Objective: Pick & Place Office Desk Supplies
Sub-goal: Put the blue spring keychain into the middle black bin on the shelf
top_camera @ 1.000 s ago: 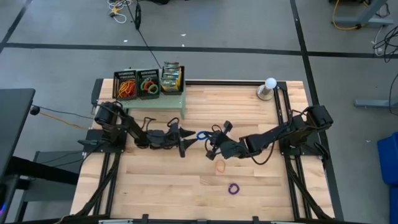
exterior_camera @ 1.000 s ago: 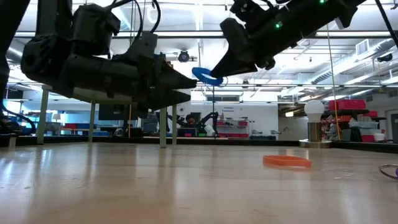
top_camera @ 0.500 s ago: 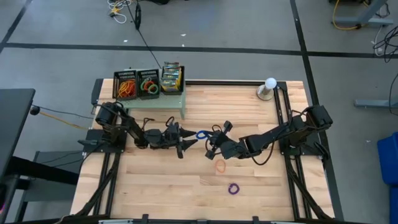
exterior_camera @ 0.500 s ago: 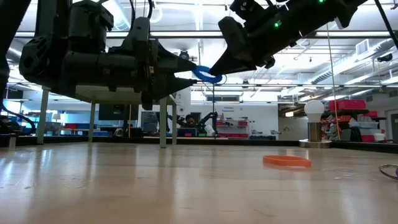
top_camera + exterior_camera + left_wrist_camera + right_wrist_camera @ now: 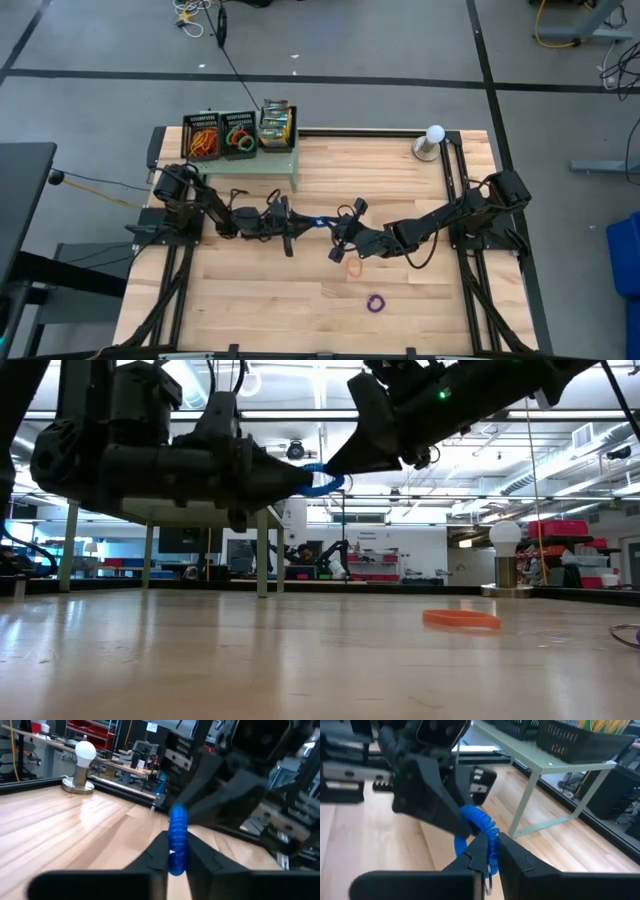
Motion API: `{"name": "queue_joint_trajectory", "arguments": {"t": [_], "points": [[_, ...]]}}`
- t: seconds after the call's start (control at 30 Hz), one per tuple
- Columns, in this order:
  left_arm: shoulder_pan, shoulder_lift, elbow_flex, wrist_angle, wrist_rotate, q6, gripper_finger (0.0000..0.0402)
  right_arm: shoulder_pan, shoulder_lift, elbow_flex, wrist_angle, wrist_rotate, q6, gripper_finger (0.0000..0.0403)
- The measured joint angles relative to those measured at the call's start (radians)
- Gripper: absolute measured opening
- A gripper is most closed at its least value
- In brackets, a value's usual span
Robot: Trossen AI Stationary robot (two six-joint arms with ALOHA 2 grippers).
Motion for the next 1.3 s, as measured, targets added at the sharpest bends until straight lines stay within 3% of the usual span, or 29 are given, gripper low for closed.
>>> {"name": "queue_joint_trajectory", "arguments": {"t": [0.07,0.2,0.43,0.63,0.77,0.87,1.13,1.3], "points": [[0.000,-0.007,-0.016,-0.004,-0.004,0.008,0.0030,0.000,0.000,0.000,0.013,-0.001,0.001,0.0039],[0.000,-0.085,-0.095,-0.002,-0.086,0.027,0.0029,0.000,0.000,0.000,0.012,0.013,0.009,0.0084],[-0.062,-0.373,-0.284,-0.004,-0.313,0.164,0.0028,-0.001,0.000,0.000,0.002,0.018,0.004,0.0158],[-0.252,-0.660,-0.353,-0.039,-0.726,0.491,0.0028,-0.003,0.000,0.000,-0.021,0.018,0.004,0.0144],[-0.342,-0.816,-0.322,-0.034,-1.052,0.834,0.0028,-0.004,0.000,-0.001,-0.024,0.018,0.001,0.0110],[-0.344,-0.926,-0.280,0.001,-1.203,1.098,0.0028,-0.004,0.000,-0.001,-0.024,0.018,0.001,0.0085],[-0.213,-1.241,-0.256,-0.180,-1.163,1.171,0.0028,-0.004,0.000,-0.001,-0.027,0.018,0.002,0.0049],[-0.119,-1.354,-0.219,-0.363,-1.164,1.164,0.0028,-0.008,0.000,-0.001,-0.029,0.018,0.002,0.0048]]}}
